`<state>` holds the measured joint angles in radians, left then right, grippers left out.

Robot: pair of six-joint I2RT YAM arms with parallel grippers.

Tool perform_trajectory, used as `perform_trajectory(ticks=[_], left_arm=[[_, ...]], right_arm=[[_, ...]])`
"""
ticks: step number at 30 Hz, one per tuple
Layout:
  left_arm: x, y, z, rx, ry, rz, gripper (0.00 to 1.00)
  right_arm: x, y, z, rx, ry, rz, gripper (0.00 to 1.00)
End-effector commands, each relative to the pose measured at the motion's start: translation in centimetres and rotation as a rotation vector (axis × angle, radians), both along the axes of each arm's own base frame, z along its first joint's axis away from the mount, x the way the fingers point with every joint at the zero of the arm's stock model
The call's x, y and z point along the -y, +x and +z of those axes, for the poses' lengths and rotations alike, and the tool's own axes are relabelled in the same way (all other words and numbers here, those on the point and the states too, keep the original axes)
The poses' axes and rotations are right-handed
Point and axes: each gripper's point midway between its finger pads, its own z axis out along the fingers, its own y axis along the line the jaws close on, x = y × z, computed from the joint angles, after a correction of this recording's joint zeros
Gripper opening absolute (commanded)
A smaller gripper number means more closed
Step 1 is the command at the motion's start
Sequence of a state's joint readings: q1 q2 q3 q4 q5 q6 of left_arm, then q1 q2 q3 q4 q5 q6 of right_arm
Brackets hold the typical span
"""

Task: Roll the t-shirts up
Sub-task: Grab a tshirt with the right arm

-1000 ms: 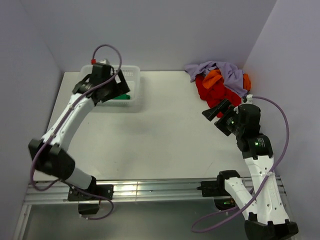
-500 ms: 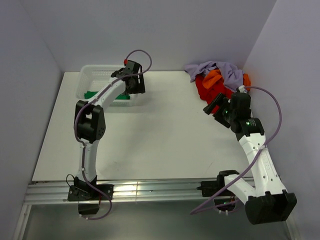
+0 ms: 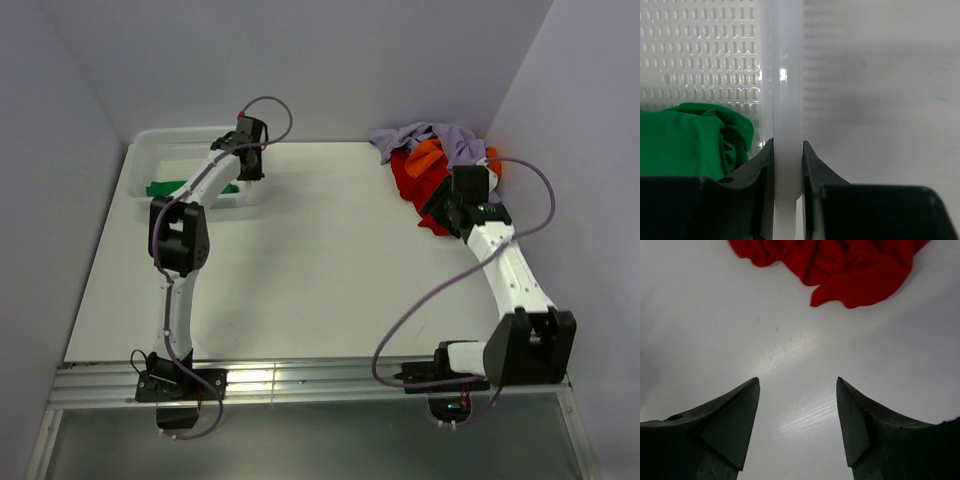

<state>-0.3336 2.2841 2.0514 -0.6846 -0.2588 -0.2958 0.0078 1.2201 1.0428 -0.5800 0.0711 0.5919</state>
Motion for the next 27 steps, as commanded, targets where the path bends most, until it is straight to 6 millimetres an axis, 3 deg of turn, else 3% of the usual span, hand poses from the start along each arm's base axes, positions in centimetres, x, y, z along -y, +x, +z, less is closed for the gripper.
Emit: perform_trajectory(ticks=[1,2,3,4,5,6,7,8,9,11,12,14,15,21,23,24,27], left_arm=[[-6.7,3.7,2.4,0.104,-0.051,0.077,0.0],[-8.3,4.1,2.4,0.113,-0.012,0.1,0.01],[-9.7,5.0,3.3,0.141,-0.005,0.125,0.0],[-10.3,5.2,2.1,0.113,-0.001,0.134,0.0],[-11.1,5.6,2.0,0.114,-0.01,0.16,0.01],[-12.6,6.4,2.9,0.14,-0.011,0.188,0.02],[-13.2,6.9,2.2,0.137,0.001,0.187,0.03],[-14.3,7.1,2.3,0.143,0.009,0.208,0.05],[-14.5,7.7,3.0,0.165,-0.003,0.21,0.12],[-15.6,7.9,2.7,0.155,-0.043,0.235,0.36],[-15.4,8.1,3.0,0.163,-0.07,0.226,0.53],[-15.5,8.1,3.8,0.183,-0.074,0.227,0.64],[-15.5,8.0,4.2,0.189,-0.078,0.228,0.69],[-14.6,6.5,8.2,0.232,-0.136,0.208,0.8],[-14.4,5.9,8.6,0.228,-0.149,0.206,0.83],[-14.2,5.6,9.6,0.237,-0.159,0.203,0.84],[-13.9,4.7,11.5,0.253,-0.187,0.203,0.88]], right_arm=[[3.9,2.8,-0.3,-0.022,-0.104,-0.126,0.7],[4.5,3.5,0.0,-0.03,-0.12,-0.151,0.71],[4.9,4.1,-1.6,-0.083,-0.128,-0.171,0.72],[5.2,4.3,-2.2,-0.111,-0.135,-0.185,0.75],[5.8,4.9,-2.0,-0.114,-0.149,-0.208,0.77],[6.3,5.2,-3.2,-0.153,-0.149,-0.233,0.8],[6.9,5.4,-3.0,-0.163,-0.157,-0.262,0.91],[7.3,5.4,-3.4,-0.181,-0.163,-0.288,0.95],[7.6,5.6,-4.4,-0.212,-0.155,-0.31,0.97],[8.3,6.1,-5.0,-0.228,-0.124,-0.339,0.98],[8.2,6.4,-6.2,-0.255,-0.096,-0.351,0.98],[8.6,7.1,-6.8,-0.274,-0.072,-0.38,0.98],[8.4,7.3,-8.1,-0.306,-0.062,-0.384,0.98],[7.4,8.6,-11.8,-0.363,0.032,-0.412,0.96],[6.9,8.8,-13.1,-0.382,0.061,-0.404,0.85],[6.8,9.0,-13.3,-0.382,0.067,-0.402,0.64],[6.4,9.5,-13.4,-0.382,0.081,-0.378,0.3]])
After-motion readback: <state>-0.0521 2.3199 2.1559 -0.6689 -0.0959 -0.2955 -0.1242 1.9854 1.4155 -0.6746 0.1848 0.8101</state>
